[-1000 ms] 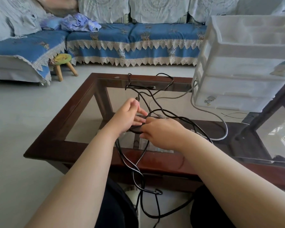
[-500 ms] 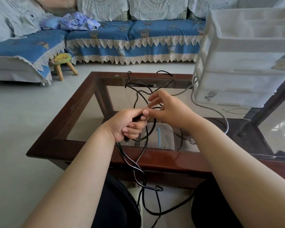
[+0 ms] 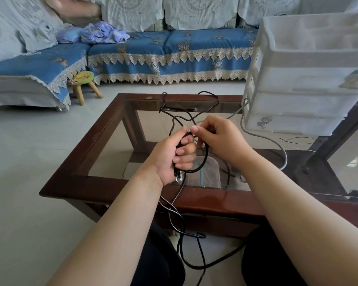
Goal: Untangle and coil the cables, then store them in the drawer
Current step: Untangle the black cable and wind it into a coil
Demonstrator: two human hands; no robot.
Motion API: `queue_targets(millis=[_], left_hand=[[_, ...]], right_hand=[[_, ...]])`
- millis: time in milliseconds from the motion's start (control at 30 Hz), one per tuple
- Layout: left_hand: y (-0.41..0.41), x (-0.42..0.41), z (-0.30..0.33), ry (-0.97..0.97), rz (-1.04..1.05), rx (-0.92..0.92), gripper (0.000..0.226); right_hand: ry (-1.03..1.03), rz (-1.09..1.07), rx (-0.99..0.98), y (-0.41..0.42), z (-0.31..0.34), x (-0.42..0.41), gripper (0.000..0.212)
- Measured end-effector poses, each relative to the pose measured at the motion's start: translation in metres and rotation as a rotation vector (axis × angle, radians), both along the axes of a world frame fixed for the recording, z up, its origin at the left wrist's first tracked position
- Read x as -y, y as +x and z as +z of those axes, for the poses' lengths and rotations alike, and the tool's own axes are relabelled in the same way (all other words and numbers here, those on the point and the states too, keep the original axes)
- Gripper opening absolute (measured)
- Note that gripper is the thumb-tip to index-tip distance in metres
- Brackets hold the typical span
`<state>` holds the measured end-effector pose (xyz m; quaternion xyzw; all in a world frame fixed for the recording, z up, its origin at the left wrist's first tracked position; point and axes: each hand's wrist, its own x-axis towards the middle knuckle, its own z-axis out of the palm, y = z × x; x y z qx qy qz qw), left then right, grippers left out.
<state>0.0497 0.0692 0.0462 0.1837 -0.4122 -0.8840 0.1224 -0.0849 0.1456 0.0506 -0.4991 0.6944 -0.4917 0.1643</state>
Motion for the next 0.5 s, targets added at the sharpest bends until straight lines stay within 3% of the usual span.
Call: queue_targets(millis=[133, 300, 400, 500], left_hand=[[0.005, 0.001, 0.002, 0.069, 0.017, -0.075, 0.046], [0.021, 0.024, 0.004, 0.227, 0.182, -0.289, 0.038], [0.029, 0.037, 0.003, 0.263, 0.317, -0.341, 0.042], [0.033, 0.047, 0.0, 0.298, 0.43, -0.343, 0.046]], right_hand=[[0.033, -0.065, -0.102, -0.007, -0.006, -0.009, 0.046], [0.2, 0.043, 0.048, -0.03, -0.01, -0.021, 0.065], [0.242, 0.01, 0.08, -0.042, -0.021, -0.022, 0.056], [0.114, -0.101, 0.177, -0.045, -0.023, -0.018, 0.039]])
